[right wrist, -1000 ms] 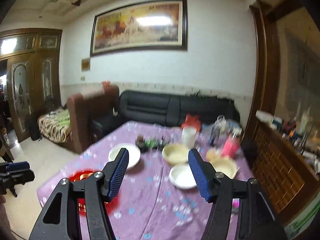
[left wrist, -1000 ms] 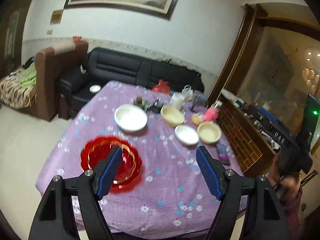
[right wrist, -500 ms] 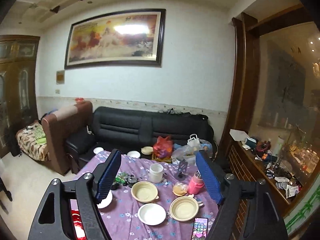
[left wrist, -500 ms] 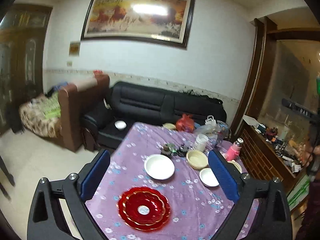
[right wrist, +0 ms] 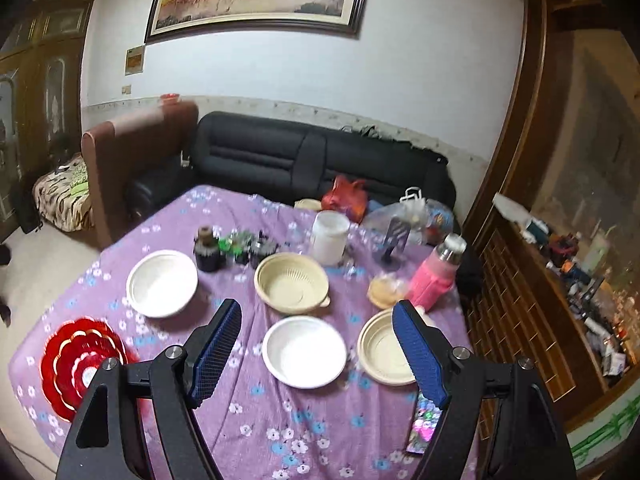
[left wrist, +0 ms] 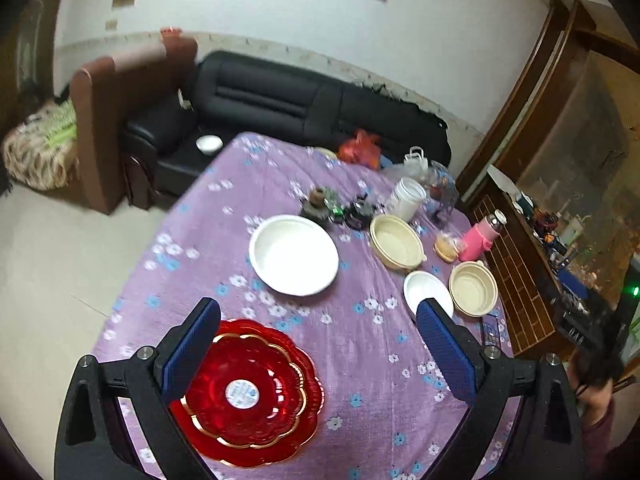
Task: Organize plates and bowls
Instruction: 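Move both grippers toward the white foam plate, then grasp the white foam plate rim with both grippers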
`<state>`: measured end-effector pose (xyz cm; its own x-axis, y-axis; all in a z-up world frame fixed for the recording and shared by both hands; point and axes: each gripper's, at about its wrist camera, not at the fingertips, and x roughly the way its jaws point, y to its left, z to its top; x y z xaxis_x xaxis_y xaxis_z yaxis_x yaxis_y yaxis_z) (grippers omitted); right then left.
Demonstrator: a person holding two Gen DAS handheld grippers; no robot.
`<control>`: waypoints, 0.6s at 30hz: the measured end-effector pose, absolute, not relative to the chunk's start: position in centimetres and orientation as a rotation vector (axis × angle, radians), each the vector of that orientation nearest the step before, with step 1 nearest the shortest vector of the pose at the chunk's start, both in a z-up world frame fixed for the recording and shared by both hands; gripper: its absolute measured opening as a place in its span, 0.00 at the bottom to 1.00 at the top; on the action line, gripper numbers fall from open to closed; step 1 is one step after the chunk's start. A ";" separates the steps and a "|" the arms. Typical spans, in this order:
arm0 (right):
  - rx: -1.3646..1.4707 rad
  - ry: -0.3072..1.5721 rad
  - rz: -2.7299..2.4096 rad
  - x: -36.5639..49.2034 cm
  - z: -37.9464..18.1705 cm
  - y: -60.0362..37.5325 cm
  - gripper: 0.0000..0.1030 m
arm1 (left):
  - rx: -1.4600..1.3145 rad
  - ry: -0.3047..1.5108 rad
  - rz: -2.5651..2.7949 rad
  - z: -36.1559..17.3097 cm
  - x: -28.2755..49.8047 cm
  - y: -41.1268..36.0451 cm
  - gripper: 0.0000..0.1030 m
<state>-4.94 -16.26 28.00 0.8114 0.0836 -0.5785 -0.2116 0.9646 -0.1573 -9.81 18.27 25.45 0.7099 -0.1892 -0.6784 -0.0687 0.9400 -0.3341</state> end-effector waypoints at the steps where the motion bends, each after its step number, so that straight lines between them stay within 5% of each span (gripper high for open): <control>1: -0.209 0.605 0.171 -4.8 27.2 -16.6 0.80 | -0.358 0.786 -0.072 25.0 -9.4 18.3 0.95; 18: 0.194 0.795 0.196 3.2 15.3 -21.0 0.76 | -0.413 0.997 -0.086 14.3 -1.6 17.4 0.95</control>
